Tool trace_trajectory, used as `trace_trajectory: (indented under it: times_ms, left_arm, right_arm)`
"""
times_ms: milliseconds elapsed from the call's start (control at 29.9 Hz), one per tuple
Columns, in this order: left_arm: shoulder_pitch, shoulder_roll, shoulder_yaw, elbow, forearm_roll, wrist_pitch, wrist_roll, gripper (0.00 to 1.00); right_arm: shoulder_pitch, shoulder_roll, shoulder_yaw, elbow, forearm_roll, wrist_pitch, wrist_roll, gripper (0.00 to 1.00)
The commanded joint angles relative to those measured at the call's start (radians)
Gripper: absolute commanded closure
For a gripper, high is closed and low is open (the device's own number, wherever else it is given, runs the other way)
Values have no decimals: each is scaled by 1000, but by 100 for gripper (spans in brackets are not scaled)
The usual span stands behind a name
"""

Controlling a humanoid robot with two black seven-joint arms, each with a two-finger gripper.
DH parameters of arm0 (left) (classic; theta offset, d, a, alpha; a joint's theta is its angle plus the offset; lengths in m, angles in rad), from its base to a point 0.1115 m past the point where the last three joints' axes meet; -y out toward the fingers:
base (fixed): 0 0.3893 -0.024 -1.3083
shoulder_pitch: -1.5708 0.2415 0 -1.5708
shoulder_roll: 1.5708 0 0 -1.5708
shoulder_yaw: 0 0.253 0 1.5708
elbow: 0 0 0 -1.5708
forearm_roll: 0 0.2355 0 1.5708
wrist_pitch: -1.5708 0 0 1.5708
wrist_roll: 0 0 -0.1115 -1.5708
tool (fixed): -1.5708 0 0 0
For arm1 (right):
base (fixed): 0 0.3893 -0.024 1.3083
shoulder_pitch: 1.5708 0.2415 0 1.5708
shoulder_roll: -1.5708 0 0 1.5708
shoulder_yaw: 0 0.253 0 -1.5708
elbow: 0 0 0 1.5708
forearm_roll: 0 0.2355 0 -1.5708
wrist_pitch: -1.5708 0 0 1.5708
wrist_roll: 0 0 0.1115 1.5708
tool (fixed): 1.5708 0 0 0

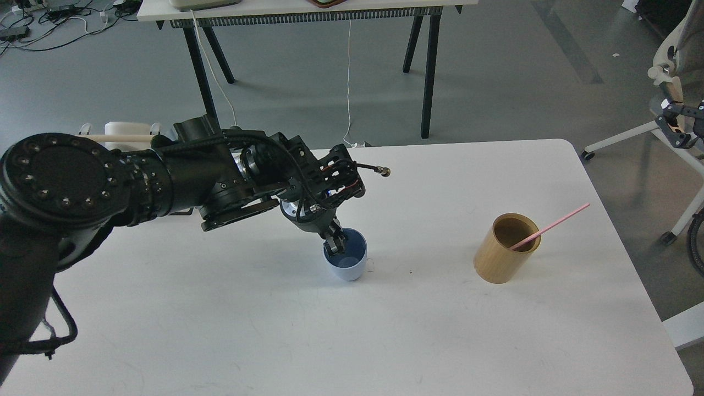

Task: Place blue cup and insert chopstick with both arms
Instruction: 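Set the blue cup upright on the table and open the left gripper, then withdraw the left gripper up and away from the blue cup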

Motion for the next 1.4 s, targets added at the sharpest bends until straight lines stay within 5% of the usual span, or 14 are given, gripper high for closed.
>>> trace_trajectory:
  times_ms: [0,468,769,869,1170,1371]
  left_arm:
    - [12,0,-3,0,-3,0,0,88]
    - [4,0,-54,2,-8,0,0,76]
    - [12,0,-181,0,-11,0,0,34]
    - [29,0,-232,0,-23,0,0,11]
    - [108,8,-437,-3,-185,0,0,6]
    - [211,167,-676,-49,-309,0,0,5]
  right_arm:
    - [-1,7,-1,0,0,0,0,0]
    - [-1,5,0,0,0,0,0,0]
    - [1,5,0,2,0,0,0,0]
    - [1,5,0,6,0,0,0,0]
    - [1,39,35,11,251,0,0,0]
    - [1,51,34,86,298,0,0,0]
